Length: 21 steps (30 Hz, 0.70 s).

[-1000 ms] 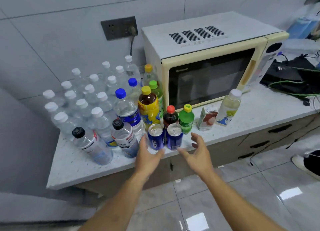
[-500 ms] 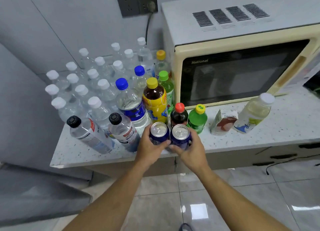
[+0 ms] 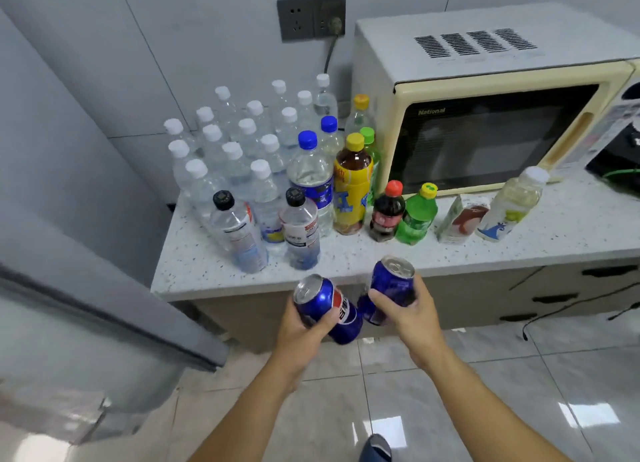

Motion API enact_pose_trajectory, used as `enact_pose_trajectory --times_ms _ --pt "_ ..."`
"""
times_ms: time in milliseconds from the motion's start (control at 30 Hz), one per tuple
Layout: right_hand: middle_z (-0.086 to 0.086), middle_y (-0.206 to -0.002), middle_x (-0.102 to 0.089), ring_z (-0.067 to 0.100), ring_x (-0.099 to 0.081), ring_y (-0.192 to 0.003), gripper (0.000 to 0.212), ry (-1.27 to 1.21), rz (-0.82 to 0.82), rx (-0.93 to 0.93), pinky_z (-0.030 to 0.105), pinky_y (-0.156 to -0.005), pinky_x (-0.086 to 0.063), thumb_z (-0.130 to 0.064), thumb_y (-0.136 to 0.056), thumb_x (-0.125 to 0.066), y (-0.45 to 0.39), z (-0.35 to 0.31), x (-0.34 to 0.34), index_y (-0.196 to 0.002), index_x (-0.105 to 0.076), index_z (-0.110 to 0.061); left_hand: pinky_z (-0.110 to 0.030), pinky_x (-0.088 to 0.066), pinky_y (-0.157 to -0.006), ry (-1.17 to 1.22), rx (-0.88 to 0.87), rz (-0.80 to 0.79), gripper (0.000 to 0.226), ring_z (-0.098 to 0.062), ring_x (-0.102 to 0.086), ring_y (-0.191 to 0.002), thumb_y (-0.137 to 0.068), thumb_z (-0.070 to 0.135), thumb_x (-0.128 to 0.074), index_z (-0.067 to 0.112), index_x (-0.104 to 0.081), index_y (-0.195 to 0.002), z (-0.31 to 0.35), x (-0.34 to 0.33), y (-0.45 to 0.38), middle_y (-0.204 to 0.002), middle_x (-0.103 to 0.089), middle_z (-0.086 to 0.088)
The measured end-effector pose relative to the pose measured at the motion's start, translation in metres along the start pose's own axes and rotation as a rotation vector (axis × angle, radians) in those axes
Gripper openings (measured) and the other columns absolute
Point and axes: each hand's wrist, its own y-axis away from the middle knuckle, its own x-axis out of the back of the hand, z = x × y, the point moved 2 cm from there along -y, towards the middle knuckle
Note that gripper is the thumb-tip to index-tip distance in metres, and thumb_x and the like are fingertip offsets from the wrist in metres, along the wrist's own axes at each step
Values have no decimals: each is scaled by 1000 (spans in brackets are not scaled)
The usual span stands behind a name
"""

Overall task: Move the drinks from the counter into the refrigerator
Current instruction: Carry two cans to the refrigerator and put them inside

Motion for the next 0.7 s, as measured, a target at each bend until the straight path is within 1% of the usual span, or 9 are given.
enact_pose_trajectory --times_ms 67,100,200,233,300,400,533,633,700 --pt "2 -106 -75 23 -71 -101 42 -43 16 -55 41 -83 -59 -19 -74 -86 30 9 -8 -112 -67 -24 -51 -54 -95 106 60 -48 80 -21 -67 -110 -46 50 -95 39 -61 -117 -9 21 25 -117 -71 0" --pt "4 -106 -75 26 -71 -101 38 -74 19 -82 39 -81 -59 -20 -75 -85 46 13 -14 -109 -69 -24 -52 -53 -94 163 92 -85 79 -25 -66 -113 -46 48 -96 40 -62 -117 -14 31 37 -119 -71 -2" --pt "9 -104 -76 26 -73 -94 27 -162 2 -143 30 -72 -58 -26 -74 -82 95 26 -32 -99 -73 -25 -49 -55 -87 304 184 -180 74 -30 -67 -113 -55 41 -94 39 -62 -121 -30 61 76 -122 -70 -4" --pt "10 -104 -76 23 -73 -92 28 -178 -7 -158 29 -71 -58 -29 -72 -83 111 30 -39 -98 -74 -25 -49 -55 -86 332 202 -182 69 -30 -66 -112 -60 38 -91 36 -62 -122 -34 71 90 -122 -70 -5" --pt "10 -105 -76 20 -73 -90 45 -189 -33 -182 29 -71 -58 -38 -62 -85 141 37 -51 -102 -73 -23 -49 -56 -84 370 224 -138 55 -30 -66 -112 -69 35 -79 34 -64 -121 -39 90 120 -122 -70 -6" --pt "10 -107 -75 20 -72 -91 58 -186 -96 -217 35 -74 -56 -44 -59 -85 178 45 -71 -109 -71 -20 -44 -58 -78 412 232 -40 56 -28 -65 -113 -74 38 -68 25 -60 -128 -42 113 163 -126 -68 -9" --pt "8 -107 -75 19 -71 -91 49 -150 -215 -268 37 -77 -56 -40 -67 -87 219 55 -103 -110 -70 -23 -43 -58 -81 440 200 104 60 -28 -63 -118 -77 44 -64 22 -57 -133 -49 145 219 -125 -68 -8" --pt "7 -107 -75 20 -71 -92 50 -115 -284 -285 36 -75 -57 -40 -68 -81 248 63 -130 -113 -68 -22 -52 -53 -95 427 162 202 59 -28 -61 -120 -72 42 -69 27 -59 -129 -58 174 263 -126 -68 -6" --pt "5 -105 -75 20 -71 -93 42 -79 -349 -283 31 -72 -56 -36 -74 -81 269 68 -150 -113 -68 -24 -55 -51 -97 433 149 253 55 -30 -60 -121 -75 38 -68 25 -60 -128 -66 194 291 -127 -67 -8"
